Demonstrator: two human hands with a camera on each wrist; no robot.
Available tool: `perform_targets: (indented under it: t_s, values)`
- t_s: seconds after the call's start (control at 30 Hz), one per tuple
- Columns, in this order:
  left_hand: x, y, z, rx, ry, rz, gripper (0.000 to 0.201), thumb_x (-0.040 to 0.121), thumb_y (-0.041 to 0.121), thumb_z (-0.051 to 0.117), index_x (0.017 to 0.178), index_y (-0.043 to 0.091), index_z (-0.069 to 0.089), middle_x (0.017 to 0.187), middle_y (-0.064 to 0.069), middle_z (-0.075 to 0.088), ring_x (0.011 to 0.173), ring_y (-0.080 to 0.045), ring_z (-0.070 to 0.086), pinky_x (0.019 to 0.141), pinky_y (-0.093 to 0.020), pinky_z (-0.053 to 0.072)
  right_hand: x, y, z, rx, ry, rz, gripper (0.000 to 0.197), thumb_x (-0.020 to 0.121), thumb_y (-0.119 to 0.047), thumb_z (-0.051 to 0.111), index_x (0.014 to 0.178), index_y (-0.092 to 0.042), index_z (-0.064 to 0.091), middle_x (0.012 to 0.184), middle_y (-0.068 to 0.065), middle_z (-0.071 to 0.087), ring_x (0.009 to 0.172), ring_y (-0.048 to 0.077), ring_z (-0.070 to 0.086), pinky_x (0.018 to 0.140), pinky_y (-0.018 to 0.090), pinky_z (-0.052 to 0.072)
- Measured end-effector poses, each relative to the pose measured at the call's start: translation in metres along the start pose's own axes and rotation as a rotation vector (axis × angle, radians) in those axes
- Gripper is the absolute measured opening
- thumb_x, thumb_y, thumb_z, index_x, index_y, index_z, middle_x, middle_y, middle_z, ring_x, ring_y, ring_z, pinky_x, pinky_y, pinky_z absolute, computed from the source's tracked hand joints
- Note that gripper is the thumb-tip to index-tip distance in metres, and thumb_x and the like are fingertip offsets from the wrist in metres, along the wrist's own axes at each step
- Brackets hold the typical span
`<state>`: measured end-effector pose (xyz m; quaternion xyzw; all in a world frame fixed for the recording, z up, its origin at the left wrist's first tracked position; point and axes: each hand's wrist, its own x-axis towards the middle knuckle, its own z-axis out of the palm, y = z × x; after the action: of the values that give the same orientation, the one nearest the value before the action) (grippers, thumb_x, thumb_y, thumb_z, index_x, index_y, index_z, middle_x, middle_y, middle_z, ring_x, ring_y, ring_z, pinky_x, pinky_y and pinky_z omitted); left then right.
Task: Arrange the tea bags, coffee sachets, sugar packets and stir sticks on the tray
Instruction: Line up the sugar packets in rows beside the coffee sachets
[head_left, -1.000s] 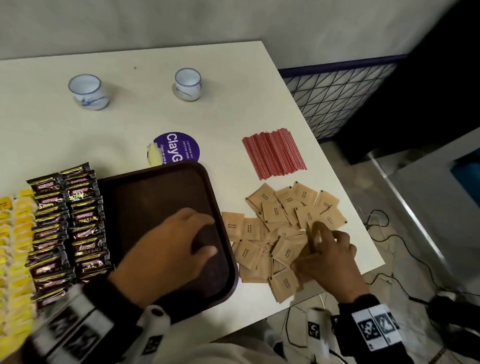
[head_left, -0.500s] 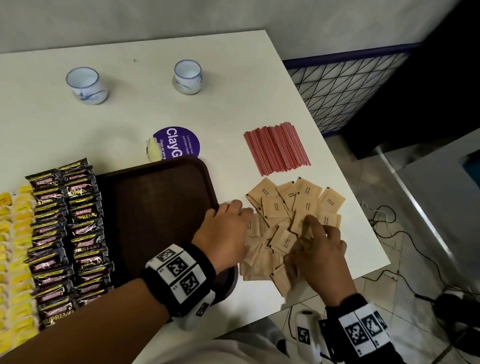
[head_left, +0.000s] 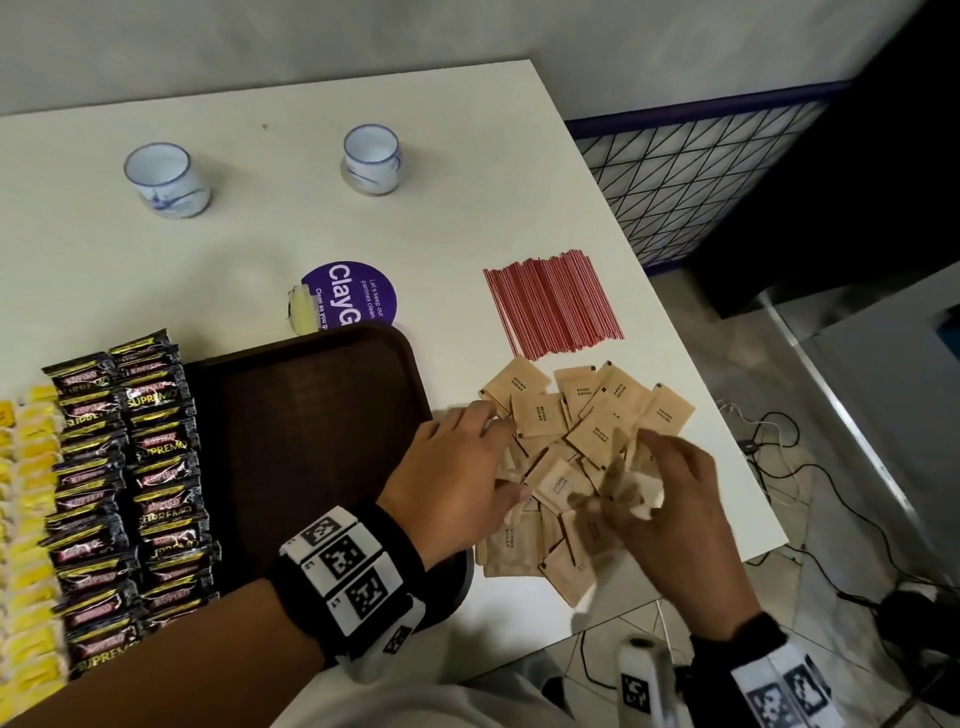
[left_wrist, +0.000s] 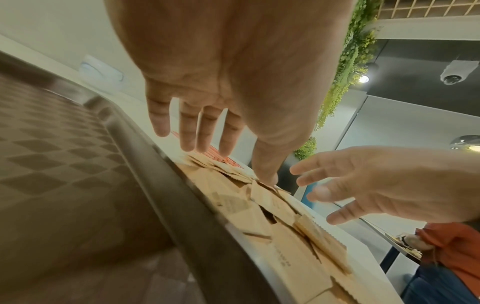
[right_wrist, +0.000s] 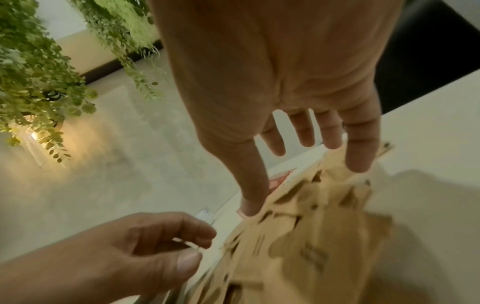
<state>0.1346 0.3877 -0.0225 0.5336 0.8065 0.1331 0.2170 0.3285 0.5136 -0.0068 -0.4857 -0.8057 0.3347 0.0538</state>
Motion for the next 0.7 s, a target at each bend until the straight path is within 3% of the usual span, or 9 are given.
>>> perform_targets:
  t_s: [0.07, 0.13, 0.23, 0.3, 0.37, 0.43, 0.5, 0.7]
  values:
    - [0.003, 0.006, -0.002, 0.003, 0.014, 0.034, 0.068, 0.091, 0.06, 0.059, 0.149, 0.029, 0.04, 0.153, 0.003, 0.035, 0.14, -0.018, 0.033, 0.115, -0.038, 0.029, 0.018, 0.001, -0.017, -0.02, 0.022, 0.1, 0.097, 0.067, -0.043, 0.088, 0.149, -0.023, 0.04, 0.15, 0.007, 0.031, 0.135, 0.029, 0.039, 0.102, 0.04, 0.042]
    - [0.009, 0.011, -0.001, 0.003, 0.019, 0.038, 0.071, 0.089, 0.062, 0.059, 0.148, 0.028, 0.04, 0.153, 0.002, 0.033, 0.141, -0.02, 0.033, 0.115, -0.041, 0.031, 0.042, -0.002, -0.032, -0.045, 0.001, 0.212, 0.115, 0.058, -0.054, 0.089, 0.152, -0.026, 0.031, 0.155, 0.01, 0.024, 0.142, 0.036, 0.03, 0.11, 0.049, 0.037]
    - [0.025, 0.017, 0.0, -0.013, 0.013, -0.05, 0.084, 0.084, 0.067, 0.061, 0.15, 0.025, 0.031, 0.156, -0.003, 0.027, 0.143, -0.023, 0.029, 0.114, -0.044, 0.034, 0.072, -0.01, -0.04, -0.091, -0.133, 0.311, 0.134, 0.05, -0.058, 0.091, 0.157, -0.029, 0.016, 0.158, 0.011, 0.017, 0.147, 0.04, 0.02, 0.116, 0.061, 0.029]
    - [0.037, 0.015, 0.001, -0.046, 0.013, -0.138, 0.094, 0.08, 0.07, 0.064, 0.151, 0.021, 0.027, 0.155, -0.006, 0.028, 0.143, -0.026, 0.03, 0.114, -0.046, 0.035, 0.083, -0.018, -0.033, -0.125, -0.217, 0.318, 0.137, 0.051, -0.055, 0.093, 0.158, -0.029, 0.011, 0.157, 0.013, 0.019, 0.147, 0.041, 0.017, 0.117, 0.061, 0.026]
    - [0.049, 0.014, 0.004, -0.077, 0.017, -0.192, 0.098, 0.076, 0.072, 0.066, 0.15, 0.019, 0.028, 0.147, -0.006, 0.035, 0.136, -0.027, 0.035, 0.111, -0.045, 0.04, 0.087, -0.023, -0.024, -0.152, -0.251, 0.304, 0.132, 0.056, -0.048, 0.094, 0.158, -0.028, 0.013, 0.152, 0.012, 0.023, 0.146, 0.04, 0.017, 0.116, 0.056, 0.028]
    - [0.058, 0.014, 0.006, -0.082, 0.019, -0.211, 0.095, 0.075, 0.071, 0.067, 0.148, 0.02, 0.032, 0.14, -0.003, 0.041, 0.13, -0.025, 0.039, 0.106, -0.043, 0.043, 0.089, -0.026, -0.014, -0.195, -0.248, 0.297, 0.117, 0.062, -0.04, 0.093, 0.154, -0.028, 0.022, 0.133, 0.007, 0.029, 0.138, 0.036, 0.021, 0.112, 0.05, 0.033]
    - [0.064, 0.015, 0.008, -0.063, 0.007, -0.215, 0.091, 0.076, 0.068, 0.069, 0.146, 0.02, 0.035, 0.137, -0.003, 0.044, 0.128, -0.025, 0.041, 0.104, -0.043, 0.044, 0.09, -0.027, -0.007, -0.227, -0.249, 0.286, 0.104, 0.064, -0.036, 0.092, 0.147, -0.028, 0.03, 0.115, 0.0, 0.023, 0.13, 0.034, 0.025, 0.106, 0.046, 0.038]
    - [0.066, 0.014, 0.01, -0.062, -0.02, -0.203, 0.075, 0.081, 0.052, 0.075, 0.141, 0.019, 0.045, 0.129, -0.003, 0.044, 0.121, -0.024, 0.042, 0.098, -0.043, 0.049, 0.096, -0.021, 0.008, -0.212, -0.258, 0.225, 0.081, 0.071, -0.03, 0.082, 0.135, -0.028, 0.033, 0.111, 0.0, 0.024, 0.122, 0.034, 0.032, 0.088, 0.035, 0.033]
